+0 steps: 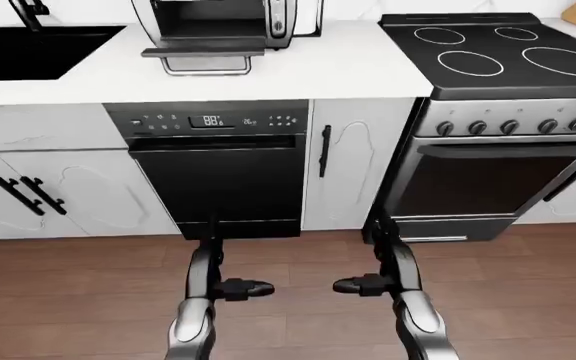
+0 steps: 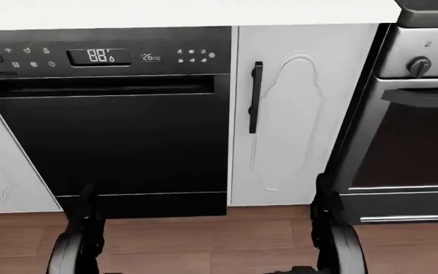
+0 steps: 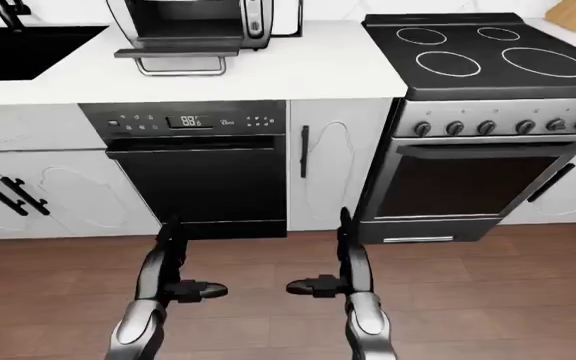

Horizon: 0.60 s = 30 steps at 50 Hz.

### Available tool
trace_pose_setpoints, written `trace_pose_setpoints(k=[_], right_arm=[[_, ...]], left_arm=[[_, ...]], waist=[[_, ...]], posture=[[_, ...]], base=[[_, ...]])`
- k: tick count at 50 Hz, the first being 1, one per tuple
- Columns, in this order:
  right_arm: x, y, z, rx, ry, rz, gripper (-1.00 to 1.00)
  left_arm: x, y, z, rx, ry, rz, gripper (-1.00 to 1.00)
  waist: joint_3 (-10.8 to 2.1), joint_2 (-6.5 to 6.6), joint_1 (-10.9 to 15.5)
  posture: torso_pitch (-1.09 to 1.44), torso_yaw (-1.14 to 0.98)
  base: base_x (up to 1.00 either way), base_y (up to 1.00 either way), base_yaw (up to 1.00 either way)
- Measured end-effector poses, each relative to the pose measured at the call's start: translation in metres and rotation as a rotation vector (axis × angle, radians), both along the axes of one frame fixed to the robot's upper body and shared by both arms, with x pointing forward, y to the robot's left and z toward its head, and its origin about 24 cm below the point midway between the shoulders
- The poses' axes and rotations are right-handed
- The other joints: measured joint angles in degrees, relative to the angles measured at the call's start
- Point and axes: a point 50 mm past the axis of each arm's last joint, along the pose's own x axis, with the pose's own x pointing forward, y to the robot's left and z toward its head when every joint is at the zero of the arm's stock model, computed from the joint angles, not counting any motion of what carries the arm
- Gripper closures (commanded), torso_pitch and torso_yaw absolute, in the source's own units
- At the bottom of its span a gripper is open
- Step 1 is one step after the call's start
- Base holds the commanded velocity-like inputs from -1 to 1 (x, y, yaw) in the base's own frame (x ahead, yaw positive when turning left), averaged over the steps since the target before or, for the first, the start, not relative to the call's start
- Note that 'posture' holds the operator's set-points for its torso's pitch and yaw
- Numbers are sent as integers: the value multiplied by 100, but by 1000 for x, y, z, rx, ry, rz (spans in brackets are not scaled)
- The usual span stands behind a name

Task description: Close the toaster oven door.

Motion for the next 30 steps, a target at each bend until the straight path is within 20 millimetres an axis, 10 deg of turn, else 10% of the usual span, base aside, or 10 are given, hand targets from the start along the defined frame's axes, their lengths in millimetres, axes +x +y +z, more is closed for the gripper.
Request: trace_pose_setpoints(k=[3, 16, 30], right_arm=[[5, -1, 21, -4, -104, 3, -100], [4, -2, 19, -4, -98, 0, -100], [13, -7, 67, -9, -247, 7, -100]], left_arm=[[6, 0, 23, -19, -105, 1, -100], [5, -1, 30, -84, -127, 5, -100], [14, 10, 75, -40, -286, 29, -100]], waist=[[-341, -22, 33], [-352, -26, 44], [-428, -26, 45]], posture=[[0, 0], [0, 0], [0, 0]], base=[[0, 0, 0], [0, 0, 0], [0, 0, 0]])
